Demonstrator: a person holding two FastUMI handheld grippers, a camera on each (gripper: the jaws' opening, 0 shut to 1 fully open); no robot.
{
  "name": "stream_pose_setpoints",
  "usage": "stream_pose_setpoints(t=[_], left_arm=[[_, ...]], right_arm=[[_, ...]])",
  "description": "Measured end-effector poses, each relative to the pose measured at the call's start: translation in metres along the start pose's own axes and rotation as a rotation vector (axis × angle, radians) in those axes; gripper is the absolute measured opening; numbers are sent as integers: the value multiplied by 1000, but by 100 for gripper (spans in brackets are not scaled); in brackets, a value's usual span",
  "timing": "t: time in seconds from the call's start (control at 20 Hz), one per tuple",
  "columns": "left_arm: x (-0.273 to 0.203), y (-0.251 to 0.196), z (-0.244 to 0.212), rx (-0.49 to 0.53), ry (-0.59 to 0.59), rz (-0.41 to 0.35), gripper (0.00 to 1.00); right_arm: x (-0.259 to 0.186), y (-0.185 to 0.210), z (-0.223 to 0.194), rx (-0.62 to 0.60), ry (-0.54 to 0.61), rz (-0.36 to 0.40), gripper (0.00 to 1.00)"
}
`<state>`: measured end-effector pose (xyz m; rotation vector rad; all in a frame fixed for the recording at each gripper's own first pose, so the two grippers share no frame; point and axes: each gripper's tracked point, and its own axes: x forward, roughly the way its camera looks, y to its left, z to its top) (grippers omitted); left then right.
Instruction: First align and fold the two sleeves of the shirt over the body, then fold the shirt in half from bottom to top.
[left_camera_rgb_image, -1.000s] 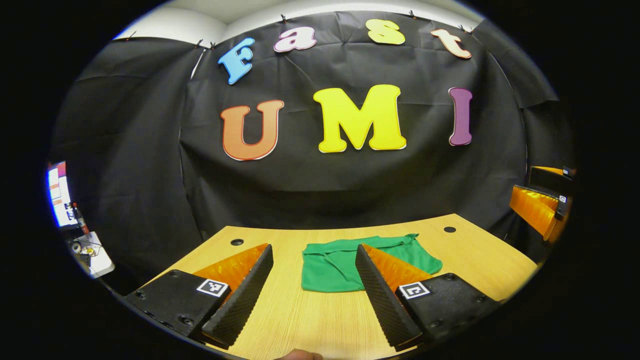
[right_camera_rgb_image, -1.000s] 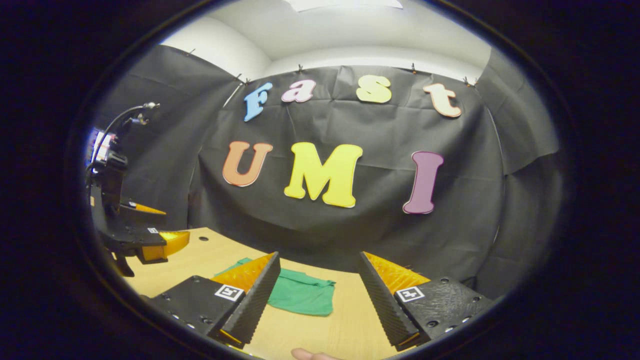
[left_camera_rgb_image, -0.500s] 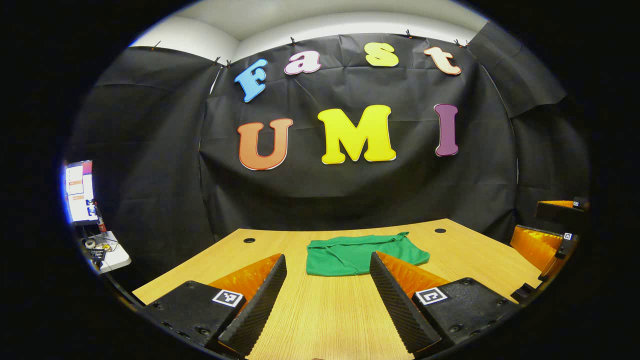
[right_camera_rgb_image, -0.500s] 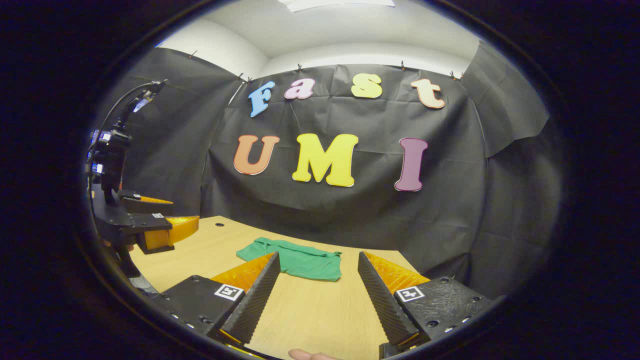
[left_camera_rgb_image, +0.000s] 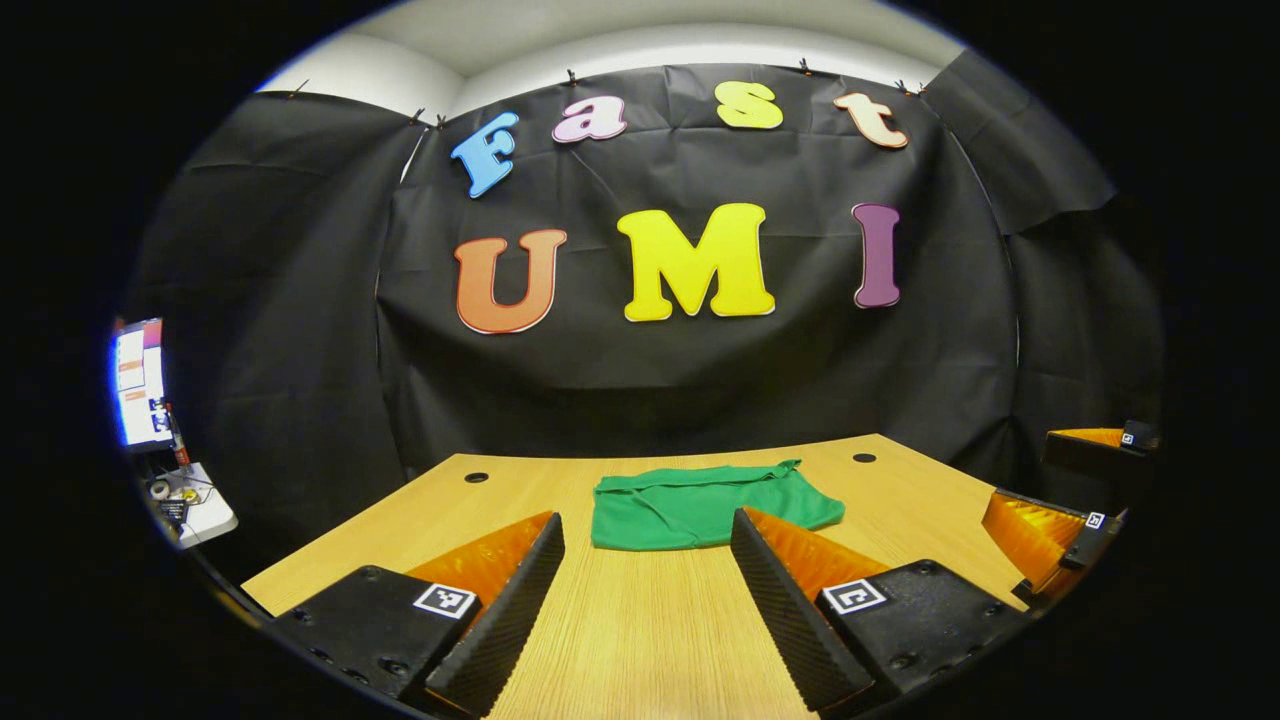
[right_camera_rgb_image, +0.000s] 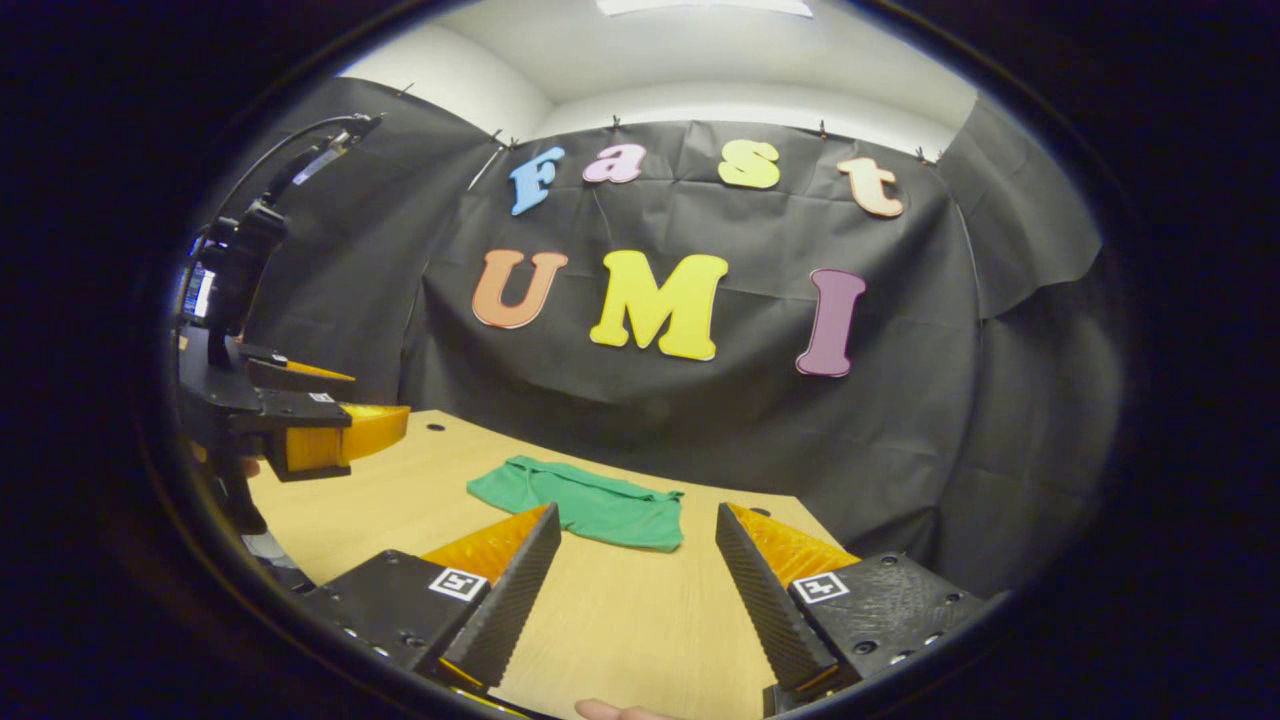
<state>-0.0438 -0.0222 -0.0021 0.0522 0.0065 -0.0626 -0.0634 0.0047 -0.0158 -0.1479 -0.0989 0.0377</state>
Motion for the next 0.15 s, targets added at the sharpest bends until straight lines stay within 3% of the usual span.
stream_pose_setpoints(t=[0.15], left_arm=[[1, 6, 0, -4, 4, 17, 100]], right_arm=[[-3, 3, 3, -4, -13, 0, 95]])
